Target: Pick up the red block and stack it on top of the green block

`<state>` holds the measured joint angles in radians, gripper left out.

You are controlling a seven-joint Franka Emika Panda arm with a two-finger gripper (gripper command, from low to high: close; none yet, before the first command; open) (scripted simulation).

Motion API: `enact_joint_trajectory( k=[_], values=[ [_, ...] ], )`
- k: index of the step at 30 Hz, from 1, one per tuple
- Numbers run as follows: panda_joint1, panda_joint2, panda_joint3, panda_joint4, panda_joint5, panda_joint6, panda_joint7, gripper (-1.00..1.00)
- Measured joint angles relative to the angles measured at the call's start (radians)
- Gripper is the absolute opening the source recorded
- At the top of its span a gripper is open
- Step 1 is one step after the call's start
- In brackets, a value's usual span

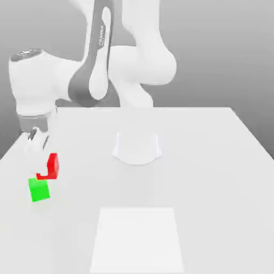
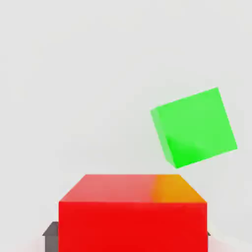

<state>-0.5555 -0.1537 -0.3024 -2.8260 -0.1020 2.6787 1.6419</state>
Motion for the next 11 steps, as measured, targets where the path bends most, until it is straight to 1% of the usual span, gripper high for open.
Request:
enact_joint_trajectory(
  k=[1,3,5,7,8,11],
  values=[
    [-0.021,0.002,-0.016,0.004,-0.003,-0.002,0.010,-1.00],
    [-0.026,0.050,-0.033,0.008,0.021,0.041,-0.001,-1.00],
    [-0.016,0.119,-0.035,0.011,0.072,0.105,-0.035,-1.00],
    [-0.020,0.194,-0.015,0.015,0.150,0.172,-0.090,-1.00],
    [-0.030,0.227,0.005,0.016,0.189,0.202,-0.118,1.00],
    [-0.030,0.227,0.005,0.016,0.189,0.202,-0.118,1.00]
  ],
)
